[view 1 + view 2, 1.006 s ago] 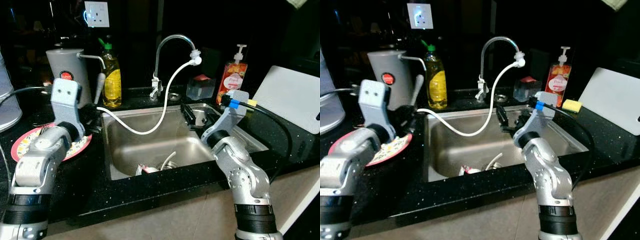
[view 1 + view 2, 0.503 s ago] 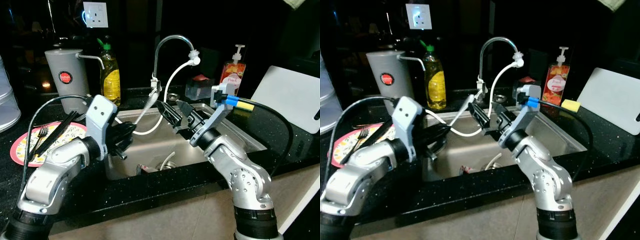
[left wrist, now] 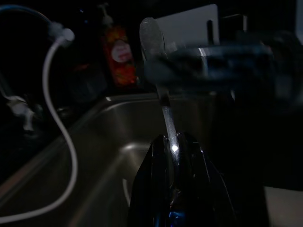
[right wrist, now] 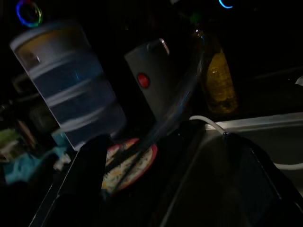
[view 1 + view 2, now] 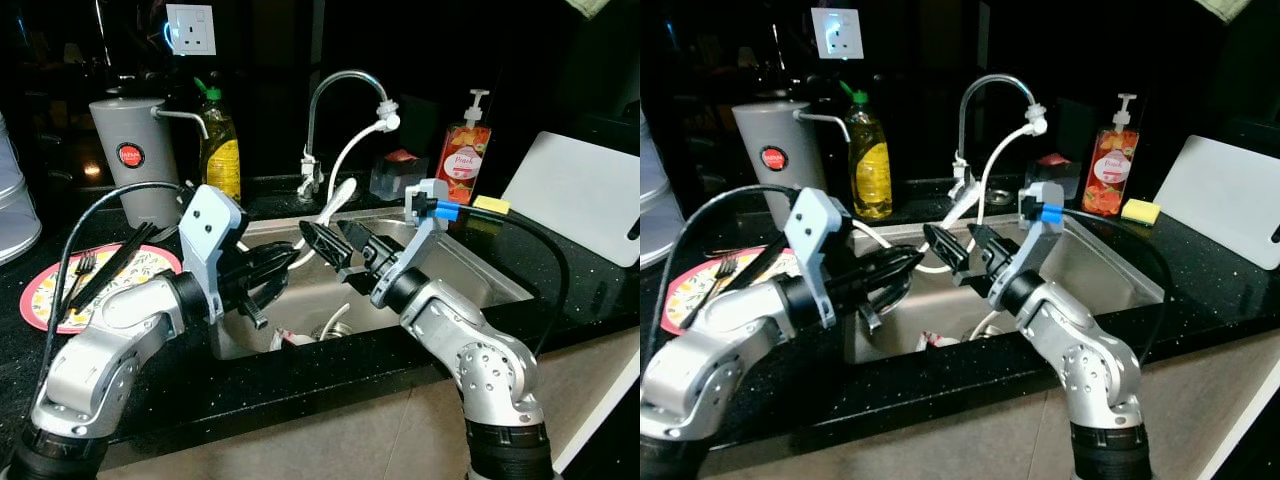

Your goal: Kitchen organization

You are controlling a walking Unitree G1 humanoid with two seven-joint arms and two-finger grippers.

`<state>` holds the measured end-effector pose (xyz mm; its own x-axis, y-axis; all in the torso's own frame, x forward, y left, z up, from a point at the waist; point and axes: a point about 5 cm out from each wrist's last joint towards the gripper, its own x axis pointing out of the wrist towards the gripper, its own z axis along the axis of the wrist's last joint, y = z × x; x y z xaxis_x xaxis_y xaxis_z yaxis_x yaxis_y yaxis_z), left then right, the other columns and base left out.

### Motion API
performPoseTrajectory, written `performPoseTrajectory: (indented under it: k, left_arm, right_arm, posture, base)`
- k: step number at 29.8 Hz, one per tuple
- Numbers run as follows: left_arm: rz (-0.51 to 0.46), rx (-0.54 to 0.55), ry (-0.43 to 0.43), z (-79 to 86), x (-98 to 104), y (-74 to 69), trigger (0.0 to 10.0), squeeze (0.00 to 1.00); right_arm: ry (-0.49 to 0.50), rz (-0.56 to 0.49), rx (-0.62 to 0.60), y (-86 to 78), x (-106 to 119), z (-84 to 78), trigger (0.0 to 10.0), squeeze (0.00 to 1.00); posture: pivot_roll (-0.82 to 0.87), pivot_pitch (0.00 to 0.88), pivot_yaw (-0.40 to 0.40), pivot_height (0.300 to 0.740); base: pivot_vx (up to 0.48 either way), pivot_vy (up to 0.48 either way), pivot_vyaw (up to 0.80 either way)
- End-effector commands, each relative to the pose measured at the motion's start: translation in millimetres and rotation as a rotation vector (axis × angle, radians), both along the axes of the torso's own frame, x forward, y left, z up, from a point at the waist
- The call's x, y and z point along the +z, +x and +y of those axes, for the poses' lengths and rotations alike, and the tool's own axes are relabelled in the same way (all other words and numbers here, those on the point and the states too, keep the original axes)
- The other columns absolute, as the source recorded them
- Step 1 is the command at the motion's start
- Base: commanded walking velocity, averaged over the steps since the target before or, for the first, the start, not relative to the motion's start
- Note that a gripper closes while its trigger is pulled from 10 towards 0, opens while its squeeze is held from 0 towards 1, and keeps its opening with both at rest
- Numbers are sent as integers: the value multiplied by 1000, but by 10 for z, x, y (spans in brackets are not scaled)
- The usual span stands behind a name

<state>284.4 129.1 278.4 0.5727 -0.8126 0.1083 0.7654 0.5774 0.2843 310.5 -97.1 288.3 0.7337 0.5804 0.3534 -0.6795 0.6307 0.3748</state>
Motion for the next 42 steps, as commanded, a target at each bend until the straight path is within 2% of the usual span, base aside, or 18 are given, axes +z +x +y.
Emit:
performPoseTrajectory:
  k: [1,5,6,7,8,10,11,12,22,40,41,42]
  left_arm:
    - [11,-35,3,-53,-21,-33,10000,0]
    - [23,-37,12,-47,-46,-32,10000,0]
    - [24,-37,14,-41,-50,-33,10000,0]
    - [27,-36,15,-35,-54,-32,10000,0]
    - [28,-37,17,-32,-56,-33,10000,0]
    - [29,-38,17,-30,-56,-34,10000,0]
    - [30,-38,18,-30,-57,-34,10000,0]
    - [30,-35,17,-26,-58,-28,10000,0]
    - [30,-23,9,-12,-54,-11,10000,0]
    - [-10,102,-23,51,-10,109,10000,0]
    - [-10,105,-28,51,-6,112,10000,0]
    - [-10,107,-32,51,-3,113,10000,0]
  right_arm:
    - [40,11,21,-1,37,-9,10000,0]
    - [76,9,22,0,81,-53,9882,0]
    - [81,9,19,2,86,-64,7412,0]
    - [83,9,17,4,89,-71,6588,0]
    - [86,10,17,3,91,-75,3804,0]
    - [88,10,17,3,94,-78,3804,0]
    - [91,10,19,3,96,-80,3373,0]
    - [101,11,24,-1,103,-82,0,0]
    - [120,14,58,-28,116,-76,0,0]
    - [92,18,55,-26,90,-77,0,0]
    - [76,17,39,-17,83,-79,10000,0]
    - [65,16,28,-9,77,-81,10000,0]
  posture:
    - [-38,8,-21,740]
    - [-40,7,-20,740]
    - [-40,7,-20,740]
    - [-40,7,-20,740]
    - [-40,7,-20,740]
    - [-39,7,-20,740]
    - [-39,7,-20,740]
    - [-39,7,-20,740]
    - [-40,8,-22,740]
    - [-39,3,-23,740]
    - [-39,3,-23,740]
    - [-39,3,-23,740]
  base:
    - [0,0,0]
    - [0,0,0]
    - [0,0,0]
    - [0,0,0]
    - [0,0,0]
    - [0,0,0]
    - [0,0,0]
    - [0,0,0]
    - [0,0,0]
    - [0,0,0]
    - [0,0,0]
    - [0,0,0]
